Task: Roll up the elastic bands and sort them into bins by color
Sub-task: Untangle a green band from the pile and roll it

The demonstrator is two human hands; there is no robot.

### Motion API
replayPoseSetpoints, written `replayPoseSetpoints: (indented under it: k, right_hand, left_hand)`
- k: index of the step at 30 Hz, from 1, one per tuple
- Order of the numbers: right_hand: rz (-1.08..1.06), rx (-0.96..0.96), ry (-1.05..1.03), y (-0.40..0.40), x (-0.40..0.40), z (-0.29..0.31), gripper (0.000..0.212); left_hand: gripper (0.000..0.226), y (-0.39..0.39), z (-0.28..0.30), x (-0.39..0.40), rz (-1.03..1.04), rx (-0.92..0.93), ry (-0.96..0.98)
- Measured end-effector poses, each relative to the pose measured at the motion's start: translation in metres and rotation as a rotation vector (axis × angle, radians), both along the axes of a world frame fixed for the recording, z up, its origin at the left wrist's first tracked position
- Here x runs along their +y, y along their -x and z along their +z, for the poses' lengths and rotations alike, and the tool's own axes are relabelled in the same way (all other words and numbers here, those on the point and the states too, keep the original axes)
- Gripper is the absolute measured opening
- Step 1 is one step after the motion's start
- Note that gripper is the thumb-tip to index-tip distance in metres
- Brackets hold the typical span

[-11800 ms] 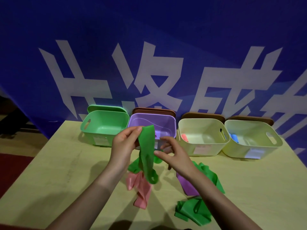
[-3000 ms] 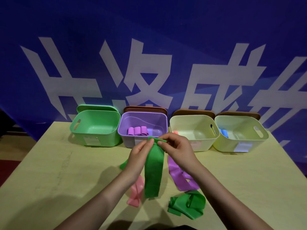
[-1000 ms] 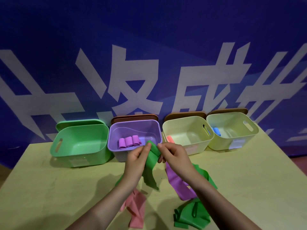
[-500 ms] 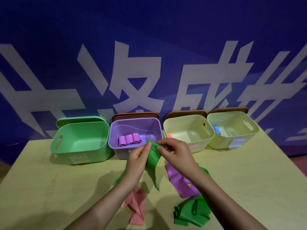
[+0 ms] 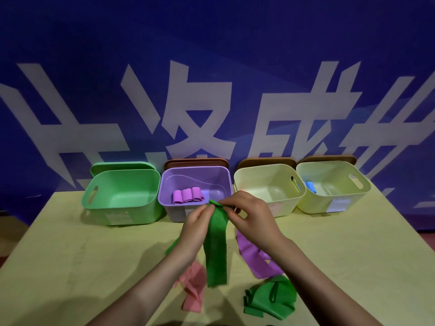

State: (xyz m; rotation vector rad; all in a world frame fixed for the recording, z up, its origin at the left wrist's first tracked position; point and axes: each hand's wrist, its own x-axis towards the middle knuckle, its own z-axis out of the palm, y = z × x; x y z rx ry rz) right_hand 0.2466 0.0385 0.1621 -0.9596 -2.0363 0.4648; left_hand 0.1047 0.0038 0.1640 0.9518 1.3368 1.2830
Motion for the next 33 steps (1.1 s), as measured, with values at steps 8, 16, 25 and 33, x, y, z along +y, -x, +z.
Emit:
replayPoseSetpoints:
  k: [8,16,25,33]
  right_hand:
    - [0.103,-0.113,-0.187,-0.01,-0.003,-0.003,0.021]
    - [0.204,-0.001,0.121,-0.014,-0.007,0.005,0.028]
    - [0.059,0.341,0.575,-0.002,-0.017,-0.009,0.012]
    - [0.096,-0.024,-0.001,-0.005,-0.02,-0.01,0.014]
  left_hand:
    - [0.034,-0.008,0.003,-0.012,0.022,-0.151,0.054]
    - [0.026,-0.013,0.002,-0.023,0.072,-0.056,0.028]
    - [0.021,-0.01,0.0,-0.034,0.039,0.017,0.002]
    - [0.025,-0.007,-0.003,-0.036,0.096,-0.193,0.116]
